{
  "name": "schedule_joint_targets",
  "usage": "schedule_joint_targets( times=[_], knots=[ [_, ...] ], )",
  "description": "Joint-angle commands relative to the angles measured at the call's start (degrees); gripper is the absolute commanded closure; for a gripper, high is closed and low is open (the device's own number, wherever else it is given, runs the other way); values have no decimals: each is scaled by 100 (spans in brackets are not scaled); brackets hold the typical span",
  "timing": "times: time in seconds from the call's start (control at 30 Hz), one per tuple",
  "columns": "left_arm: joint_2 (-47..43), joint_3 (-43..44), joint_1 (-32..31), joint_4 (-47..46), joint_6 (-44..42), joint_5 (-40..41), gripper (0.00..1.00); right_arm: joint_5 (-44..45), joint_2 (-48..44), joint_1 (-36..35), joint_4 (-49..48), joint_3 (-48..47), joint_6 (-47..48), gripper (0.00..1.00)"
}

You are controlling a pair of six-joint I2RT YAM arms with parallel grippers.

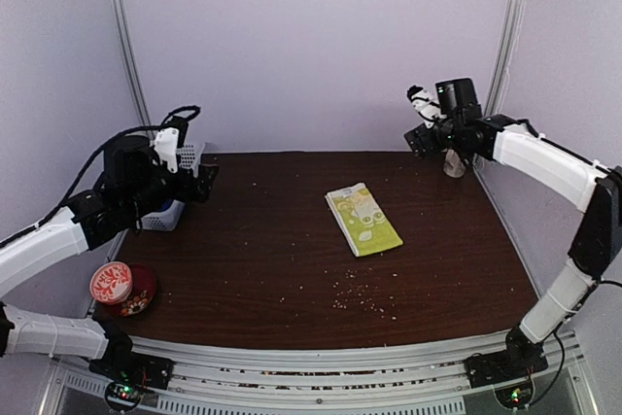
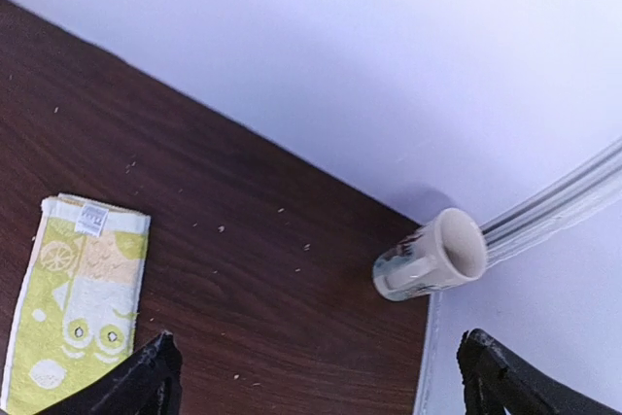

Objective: Roll the towels
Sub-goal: Rotate the towel at the center of the board, then pick up the towel from the center of the board.

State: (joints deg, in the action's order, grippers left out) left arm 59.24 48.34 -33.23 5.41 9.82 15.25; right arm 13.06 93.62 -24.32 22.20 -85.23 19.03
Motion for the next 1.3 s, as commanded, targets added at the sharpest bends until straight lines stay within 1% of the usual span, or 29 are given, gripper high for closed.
schedule_joint_targets(
  times=[0.0, 0.03, 0.07, 0.13, 0.2, 0.27, 0.33, 0.43, 0.5, 0.53, 0.6, 0.77, 0.93, 1.0, 1.1, 1.17, 1.27],
  knots=[
    [-183, -229, 37, -993, 303, -184, 2, -648, -778, 170, -904, 1041, 315, 0],
    [-191, -244, 25, -1106, 161, -667, 2, -773, -947, 185, -997, 1228, 347, 0],
    [-198, -295, 12, -1229, 79, -846, 2, -960, -1113, 196, -1184, 1450, 385, 0],
    [-194, -471, -166, -1580, -186, -748, 2, -1308, -1358, 199, -1388, 1805, 501, 0],
    [-107, -636, -509, -1971, -777, -322, 2, -1630, -1500, 204, -1376, 1977, 629, 0],
    [239, -595, -930, -2177, -1402, 71, 2, -1859, -1582, 199, -1338, 2064, 650, 0],
    [710, -520, -1428, -2498, -2054, 448, 2, -2101, -1622, 202, -1321, 2125, 626, 0],
    [1559, -292, -1954, -2972, -2958, 829, 2, -2334, -1597, 202, -1198, 2095, 545, 0],
    [2130, -132, -2221, -3248, -3640, 948, 2, -2338, -1589, 204, -1112, 2027, 537, 0],
    [2409, -53, -2343, -3392, -3837, 976, 2, -2292, -1603, 207, -1097, 2022, 547, 0],
    [2952, 83, -2482, -3610, -4301, 844, 2, -2206, -1682, 210, -1095, 2040, 598, 0],
    [3940, 325, -2580, -3982, -4797, 55, 2, -2134, -1935, 334, -1358, 2342, 659, 0],
    [4545, 417, -2592, -4066, -5376, -524, 2, -2625, -1964, 708, -1586, 2661, 650, 0],
    [4750, 430, -2592, -4047, -5568, -711, 2, -2535, -1873, 718, -1621, 2678, 687, 0],
    [4944, 497, -2592, -3976, -5673, -1099, 2, -2588, -1673, 722, -1604, 2665, 639, 0],
    [5056, 617, -2600, -3865, -5691, -1293, 3, -2775, -1550, 722, -1583, 2661, 593, 0],
    [5357, 898, -2666, -3701, -5650, -1230, 5, -2901, -1403, 720, -1559, 2636, 558, 0]
  ],
)
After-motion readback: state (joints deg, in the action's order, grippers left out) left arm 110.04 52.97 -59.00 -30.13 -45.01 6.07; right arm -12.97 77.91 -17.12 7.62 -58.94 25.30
